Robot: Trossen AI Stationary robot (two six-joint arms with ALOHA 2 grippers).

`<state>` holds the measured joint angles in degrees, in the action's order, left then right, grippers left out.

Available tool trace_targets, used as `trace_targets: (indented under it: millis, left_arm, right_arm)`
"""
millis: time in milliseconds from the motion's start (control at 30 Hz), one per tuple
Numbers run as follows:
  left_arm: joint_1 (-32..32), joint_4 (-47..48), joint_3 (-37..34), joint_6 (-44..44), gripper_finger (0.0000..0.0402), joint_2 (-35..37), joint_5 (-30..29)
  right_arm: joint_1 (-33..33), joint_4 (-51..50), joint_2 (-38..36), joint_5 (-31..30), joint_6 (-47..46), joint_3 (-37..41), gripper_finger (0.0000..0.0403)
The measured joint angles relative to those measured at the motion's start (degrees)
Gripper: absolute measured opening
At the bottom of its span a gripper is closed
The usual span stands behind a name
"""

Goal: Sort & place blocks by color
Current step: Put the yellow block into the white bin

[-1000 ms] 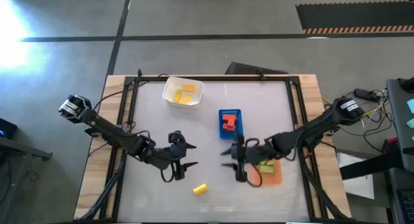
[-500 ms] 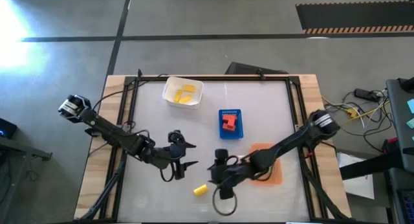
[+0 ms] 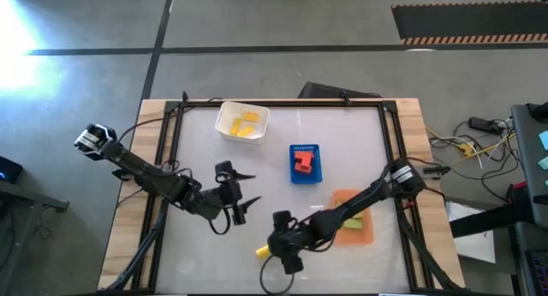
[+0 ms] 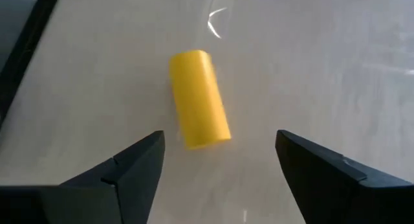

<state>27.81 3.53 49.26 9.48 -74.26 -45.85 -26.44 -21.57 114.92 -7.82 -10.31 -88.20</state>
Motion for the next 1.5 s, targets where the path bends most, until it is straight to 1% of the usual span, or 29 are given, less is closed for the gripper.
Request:
trace_targets:
  millis: [67, 133, 500, 633, 733, 833, 900, 1000, 1133, 1167, 1333, 1433, 1500]
  left_arm:
    - [0.0, 0.6, -0.2, -1.4, 0.0281, 0.8, -1.3]
    - [0.0, 0.5, -0.2, -2.5, 0.0281, 1.5, -1.3]
    - [0.8, 3.5, -0.2, -2.3, 0.0281, 2.5, -1.3]
    - [0.8, 3.5, -0.2, -2.3, 0.0281, 2.5, -1.3]
    - [0.8, 3.5, -0.2, -2.3, 0.0281, 2.5, -1.3]
    - [0.8, 3.5, -0.2, -2.3, 0.0281, 2.5, -1.3]
    - [0.8, 3.5, -0.2, -2.3, 0.0281, 2.5, -1.3]
    - [0.8, 3.5, -0.2, -2.3, 0.0281, 2.5, -1.3]
    - [0.8, 3.5, -0.2, -2.3, 0.0281, 2.4, -1.3]
    - [0.8, 3.5, -0.2, -2.3, 0.0281, 2.4, -1.3]
    - [0.9, 3.1, -0.2, -2.2, 0.0281, 2.4, -1.2]
    - [1.3, 2.9, -0.2, -2.2, 0.0281, 2.4, -1.2]
    - [1.6, 2.9, -0.2, -2.2, 0.0281, 2.4, -1.2]
  right_arm:
    - [0.6, 0.0, 0.7, 1.1, -0.8, -0.6, 0.0281]
    - [1.1, 0.9, 0.8, 1.6, -1.0, -0.7, 0.0275]
    - [1.3, 4.8, 1.6, 2.3, -2.2, -0.6, 0.0259]
    - [1.9, 9.1, 4.7, 6.6, -2.6, -0.5, 0.0258]
    - [3.6, 10.8, 6.3, 11.2, -4.5, -0.5, 0.0256]
    - [5.3, 12.0, 7.7, 15.4, -5.4, -0.6, 0.0248]
    - [5.8, 12.6, 8.1, 16.3, -5.5, -0.7, 0.0236]
    - [6.2, 13.0, 8.3, 16.6, -5.2, -0.7, 0.0203]
    - [6.3, 13.1, 8.4, 16.5, -4.7, -0.7, 0.0132]
    - [6.3, 13.1, 8.4, 16.5, -4.6, -0.7, 0.012]
    - [6.2, 12.5, 7.5, 16.5, 0.0, -0.6, 0.0119]
    - [6.1, 9.7, 4.9, 12.2, 4.3, -0.5, 0.0119]
    - [5.9, 5.7, 2.1, 7.6, 7.1, -0.5, 0.0119]
